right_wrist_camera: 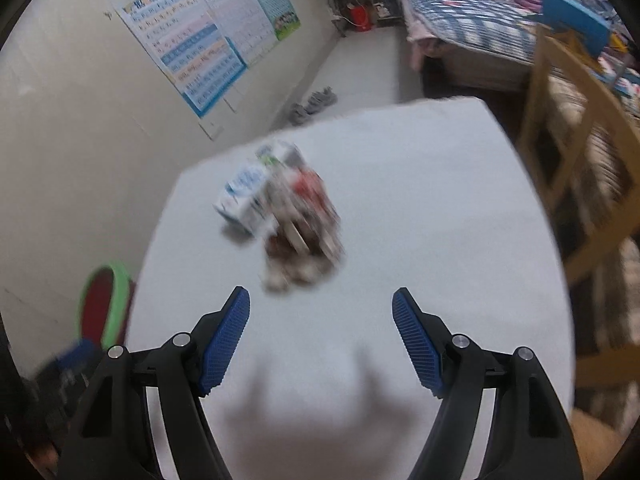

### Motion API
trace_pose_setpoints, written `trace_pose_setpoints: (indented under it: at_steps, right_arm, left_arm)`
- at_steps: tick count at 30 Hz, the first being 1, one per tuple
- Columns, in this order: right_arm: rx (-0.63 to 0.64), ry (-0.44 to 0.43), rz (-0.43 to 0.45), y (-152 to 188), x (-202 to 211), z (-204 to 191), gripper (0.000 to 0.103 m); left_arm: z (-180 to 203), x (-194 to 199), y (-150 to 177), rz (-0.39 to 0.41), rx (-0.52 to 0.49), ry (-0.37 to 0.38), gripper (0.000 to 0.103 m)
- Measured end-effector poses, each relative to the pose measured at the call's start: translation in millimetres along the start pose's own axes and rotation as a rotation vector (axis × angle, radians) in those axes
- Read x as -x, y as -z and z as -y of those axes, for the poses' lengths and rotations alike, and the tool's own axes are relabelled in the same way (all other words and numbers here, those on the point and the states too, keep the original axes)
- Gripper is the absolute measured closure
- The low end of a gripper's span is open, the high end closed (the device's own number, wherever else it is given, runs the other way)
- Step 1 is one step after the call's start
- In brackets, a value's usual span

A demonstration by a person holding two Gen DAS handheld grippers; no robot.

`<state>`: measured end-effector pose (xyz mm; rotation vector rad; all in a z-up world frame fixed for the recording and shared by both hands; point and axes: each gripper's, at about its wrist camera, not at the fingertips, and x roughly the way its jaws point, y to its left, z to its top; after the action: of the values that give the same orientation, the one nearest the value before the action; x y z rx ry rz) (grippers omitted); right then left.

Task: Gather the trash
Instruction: 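Grasp the white milk carton with the left tool while the right tool grasps the crumpled newspaper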

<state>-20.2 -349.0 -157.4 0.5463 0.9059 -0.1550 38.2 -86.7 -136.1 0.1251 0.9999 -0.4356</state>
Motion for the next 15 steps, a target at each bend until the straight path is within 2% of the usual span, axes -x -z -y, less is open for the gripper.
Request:
trace_pose_setpoints:
  at_steps: [2,4,5,6,7,8,9,11,15]
  right_arm:
    - [0.009,-0.012,-0.012,-18.9,-24.1,-10.2,0.025]
    - [0.029,-0.01,-0.034,-30.9,-49.3,-18.0,0.025]
    - [0.037,-0.006,-0.06,-35.1,-64.1,-20.5,0.03]
    - [0.037,-0.012,-0.095,-37.2,-77.9,-20.7,0.051]
    - [0.034,-0.01,-0.114,-37.8,-84.8,-19.4,0.06]
    - [0.035,0.018,-0.108,-37.8,-85.7,-16.3,0.075]
    - [0.028,0.014,-0.097,-37.5,-81.8,-12.3,0.084]
    - [-0.034,-0.071,-0.082,-32.4,-63.9,2.5,0.084]
    - [-0.009,-0.043,-0.042,-11.1,-20.1,15.5,0.084]
  left_arm:
    - [6.5,-6.0,-5.1,-0.002,-0.009,0.004,0.025]
    - [11.0,-11.3,-12.9,-0.005,-0.018,0.01,0.025]
    - [12.9,-13.2,-16.3,-0.006,-0.024,0.011,0.025]
    - [15.4,-15.7,-20.8,-0.004,-0.036,0.011,0.025]
    - [19.0,-19.7,-26.6,-0.002,-0.054,0.006,0.025]
    - [20.6,-22.8,-29.7,-0.003,-0.065,0.005,0.025]
    - [23.7,-27.6,-34.6,-0.004,-0.082,0.004,0.025]
    - [29.3,-38.0,-43.4,-0.005,-0.11,-0.002,0.025]
    - [40.8,-66.7,-61.4,-0.017,-0.134,-0.003,0.025]
